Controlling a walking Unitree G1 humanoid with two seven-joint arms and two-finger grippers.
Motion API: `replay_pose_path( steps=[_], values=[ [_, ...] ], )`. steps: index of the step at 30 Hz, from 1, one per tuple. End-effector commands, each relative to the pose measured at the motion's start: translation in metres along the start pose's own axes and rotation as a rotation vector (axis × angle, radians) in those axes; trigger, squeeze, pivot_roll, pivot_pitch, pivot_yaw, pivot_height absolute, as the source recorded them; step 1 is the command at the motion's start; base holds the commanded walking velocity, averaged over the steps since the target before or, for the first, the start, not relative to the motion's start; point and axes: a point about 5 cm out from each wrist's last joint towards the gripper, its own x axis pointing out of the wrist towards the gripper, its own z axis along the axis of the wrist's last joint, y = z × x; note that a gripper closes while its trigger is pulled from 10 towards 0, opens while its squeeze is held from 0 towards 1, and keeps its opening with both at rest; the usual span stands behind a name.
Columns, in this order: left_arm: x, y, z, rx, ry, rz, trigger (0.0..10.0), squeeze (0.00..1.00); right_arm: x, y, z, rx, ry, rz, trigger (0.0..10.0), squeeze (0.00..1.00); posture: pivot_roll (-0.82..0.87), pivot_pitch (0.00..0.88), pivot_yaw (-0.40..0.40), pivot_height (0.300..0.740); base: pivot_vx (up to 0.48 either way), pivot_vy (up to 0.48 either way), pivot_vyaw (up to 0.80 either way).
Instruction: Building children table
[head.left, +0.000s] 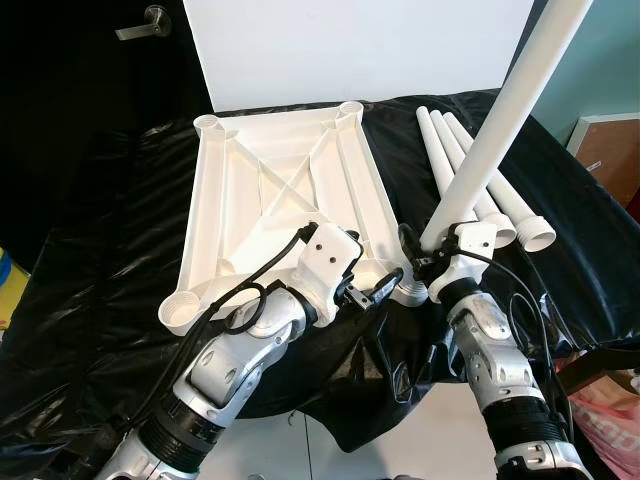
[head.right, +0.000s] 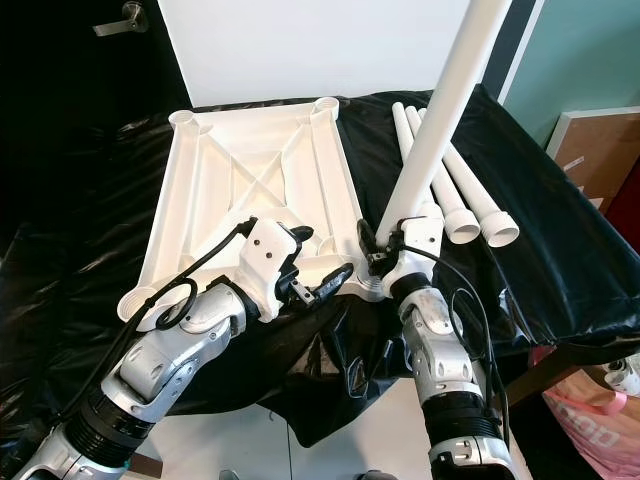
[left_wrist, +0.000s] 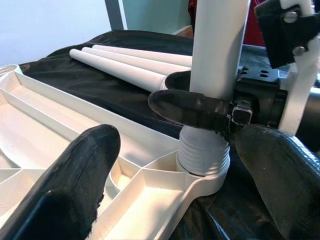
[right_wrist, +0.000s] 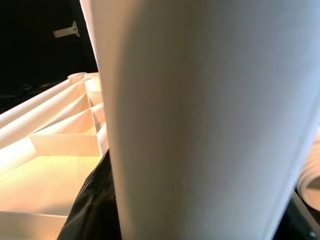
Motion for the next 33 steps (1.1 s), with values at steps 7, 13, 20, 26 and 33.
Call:
replay_pose_path(
  steps=[7,13,20,26,33],
  values=[
    [0.0,-0.004,0.002,0.005,0.0,-0.139,10.0,0.0,-0.014,-0.003,-0.005,-0.052,-0.02,-0.008,10.0,0.0,-0.12,0.104,0.049,0.74,0.0,0.0,0.0],
    [0.001,-0.001,0.004,-0.024,-0.016,-0.15,10.0,0.09,-0.011,0.0,0.013,-0.111,-0.105,0.034,10.0,0.0,-0.13,0.105,0.047,0.74,0.0,0.0,0.0],
    [0.0,0.003,0.012,-0.099,-0.056,-0.175,10.0,1.0,-0.01,-0.003,0.013,-0.066,-0.061,0.117,10.0,0.0,-0.12,0.102,0.039,0.74,0.0,0.0,0.0],
    [-0.002,-0.002,0.029,-0.126,-0.122,-0.281,10.0,0.0,-0.011,-0.008,0.016,-0.059,0.005,0.242,10.0,0.0,-0.12,0.1,0.031,0.74,0.0,0.0,0.0],
    [-0.006,-0.008,0.058,-0.158,-0.241,-0.486,10.0,0.0,-0.006,-0.014,0.028,-0.058,0.058,0.384,10.0,0.0,-0.12,0.095,0.013,0.74,0.0,0.0,0.0]
  ],
)
